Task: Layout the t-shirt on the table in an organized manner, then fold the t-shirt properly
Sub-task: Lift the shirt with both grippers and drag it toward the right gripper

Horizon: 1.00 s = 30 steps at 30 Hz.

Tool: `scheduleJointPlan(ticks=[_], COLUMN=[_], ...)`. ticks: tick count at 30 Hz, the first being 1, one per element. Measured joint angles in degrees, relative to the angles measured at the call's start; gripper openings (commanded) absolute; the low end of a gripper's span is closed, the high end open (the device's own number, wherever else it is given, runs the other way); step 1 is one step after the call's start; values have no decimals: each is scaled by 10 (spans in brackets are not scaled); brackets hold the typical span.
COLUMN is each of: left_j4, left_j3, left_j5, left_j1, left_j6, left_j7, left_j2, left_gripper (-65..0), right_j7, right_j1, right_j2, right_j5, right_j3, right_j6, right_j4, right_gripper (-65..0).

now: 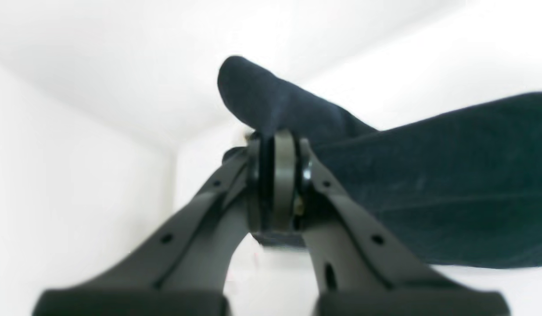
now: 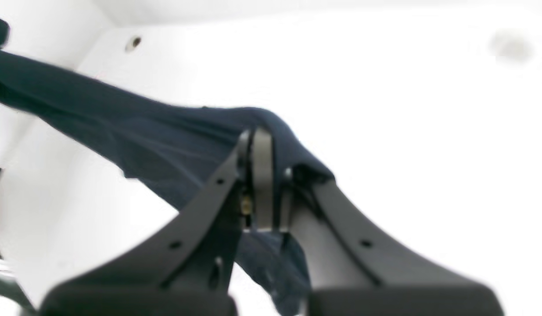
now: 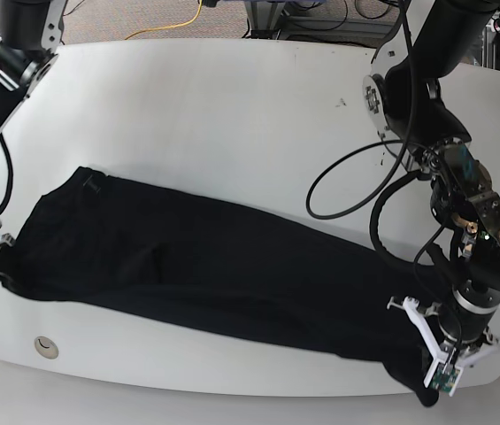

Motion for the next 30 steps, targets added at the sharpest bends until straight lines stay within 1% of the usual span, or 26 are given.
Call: scheduleJointPlan(ticks=[1, 3, 8, 9, 10, 11, 12, 13, 14, 16, 19, 21, 24, 26, 28, 30], left_j4=[0, 0, -1, -2, -3, -4, -5, -9, -15, -28, -48, -53, -54, -53, -49, -40], left_j3=[6, 19, 39, 40, 40, 40, 41, 42, 47, 50, 50, 46, 33, 23, 10, -1], left_j5=[0, 1, 3, 2, 1, 0, 0, 0, 2, 2, 0, -1, -17, -19, -19, -14], left_j1=[-13, -39, -117, -134, -167, -185, -218, -246, -270, -318, -358, -365, -353, -334, -308, -263], left_j6=[0, 0, 0, -2, -2, 0, -1, 0, 1, 2, 2, 2, 2, 2, 2, 2], left_j7=[0, -1, 7, 9, 10, 7, 6, 5, 4, 0, 9, 28, 42, 47, 56, 68], left_j2=[2, 2, 2, 2, 2, 2, 2, 2, 2, 0, -3, -10, -21, -23, -22, -23], left_gripper=[-647, -646, -644, -643, -643, -643, -643, -643, -643, -643, -644, -644, -644, -644, -644, -644], right_j7=[2, 2, 2, -3, -4, -6, -10, 0, -4, 4, 16, 16, 8, -17, -20, -24], right_j1=[23, 65, 185, 215, 252, 287, 328, 355, 401, 459, 530, 553, 551, 536, 509, 468], right_j2=[13, 26, 48, 52, 59, 70, 71, 79, 84, 98, 116, 134, 154, 160, 167, 174], right_j5=[0, -2, -8, -10, -16, -29, -33, -30, -28, -20, -6, 2, 7, 10, 22, 61], right_j3=[-15, -40, -97, -115, -137, -158, -180, -198, -229, -264, -298, -313, -315, -315, -315, -320], right_j6=[0, 0, 0, 0, 1, -5, -2, 0, -3, -1, 1, 2, 2, 1, 1, 1], right_j4=[-12, -39, -103, -116, -133, -148, -156, -169, -177, -187, -192, -191, -192, -195, -195, -197], right_gripper=[-650, -650, -650, -650, -650, -650, -650, -650, -650, -650, -650, -650, -650, -650, -650, -650])
